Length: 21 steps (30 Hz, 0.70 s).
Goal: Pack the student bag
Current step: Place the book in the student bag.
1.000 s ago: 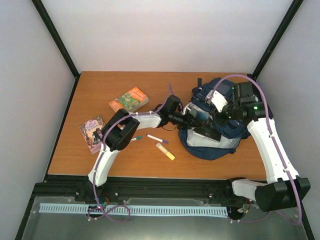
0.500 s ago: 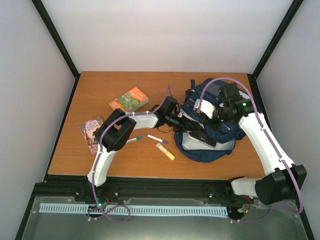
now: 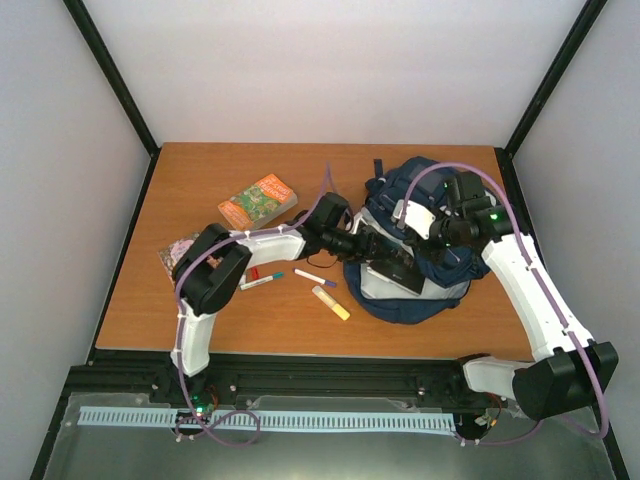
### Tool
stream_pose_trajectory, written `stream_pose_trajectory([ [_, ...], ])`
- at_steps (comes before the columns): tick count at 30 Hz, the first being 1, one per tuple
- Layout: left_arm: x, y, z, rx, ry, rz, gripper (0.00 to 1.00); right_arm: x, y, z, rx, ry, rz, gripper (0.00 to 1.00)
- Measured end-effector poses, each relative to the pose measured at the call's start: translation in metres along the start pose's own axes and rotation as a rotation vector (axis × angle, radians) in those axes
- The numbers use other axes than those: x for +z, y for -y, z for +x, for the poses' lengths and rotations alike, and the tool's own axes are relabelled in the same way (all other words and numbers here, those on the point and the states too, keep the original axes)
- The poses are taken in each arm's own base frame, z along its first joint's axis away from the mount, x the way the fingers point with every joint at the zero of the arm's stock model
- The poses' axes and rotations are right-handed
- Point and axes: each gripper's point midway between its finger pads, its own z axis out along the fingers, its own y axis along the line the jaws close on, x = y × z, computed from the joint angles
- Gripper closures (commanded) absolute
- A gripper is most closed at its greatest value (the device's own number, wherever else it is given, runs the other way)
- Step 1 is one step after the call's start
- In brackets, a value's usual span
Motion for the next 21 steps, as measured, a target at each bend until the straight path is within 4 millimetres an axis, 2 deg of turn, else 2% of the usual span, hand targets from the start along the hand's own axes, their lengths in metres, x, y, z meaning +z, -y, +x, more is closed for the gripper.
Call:
stream_pose_trajectory([
  [9,-0.034,0.009,-0.003,0.109,0.167,-0.143,0.32,0.005,0.025,0.007,0.093,0.015,0.095,0.97],
  [14,-0.034,0.023,-0.003,0.213,0.225,-0.206,0.31,0.007,0.031,0.007,0.141,0.026,0.123,0.97],
  [21,-0.034,0.015,-0.006,0.297,0.284,-0.314,0.44,0.003,0.036,0.002,0.169,0.05,0.151,0.97],
])
